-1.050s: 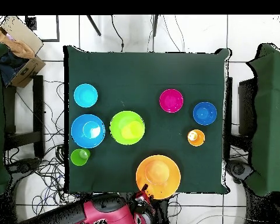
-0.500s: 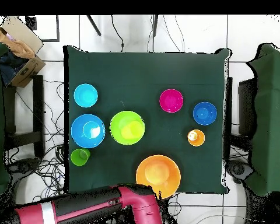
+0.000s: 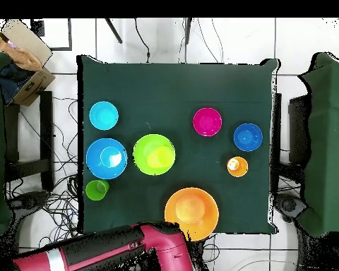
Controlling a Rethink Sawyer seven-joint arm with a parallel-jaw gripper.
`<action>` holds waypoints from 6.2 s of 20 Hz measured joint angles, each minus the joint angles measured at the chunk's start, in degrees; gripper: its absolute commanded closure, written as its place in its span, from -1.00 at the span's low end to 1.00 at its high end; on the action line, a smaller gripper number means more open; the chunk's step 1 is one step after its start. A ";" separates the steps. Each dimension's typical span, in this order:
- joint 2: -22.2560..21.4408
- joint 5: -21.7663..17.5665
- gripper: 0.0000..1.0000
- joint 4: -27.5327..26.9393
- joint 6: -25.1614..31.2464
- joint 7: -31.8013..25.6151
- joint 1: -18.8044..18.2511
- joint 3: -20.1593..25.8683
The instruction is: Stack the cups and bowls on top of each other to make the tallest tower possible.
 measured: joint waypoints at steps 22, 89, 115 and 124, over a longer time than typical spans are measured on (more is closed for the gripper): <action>0.91 36.30 -1.00 7.46 1.85 -4.10 8.49 -1.73; 14.60 50.87 -1.00 3.82 -3.40 -13.23 5.34 -8.40; 8.44 12.68 -1.00 0.23 -5.30 -5.72 15.04 -15.59; 3.46 1.80 -1.00 -0.86 -5.00 7.54 17.13 -16.70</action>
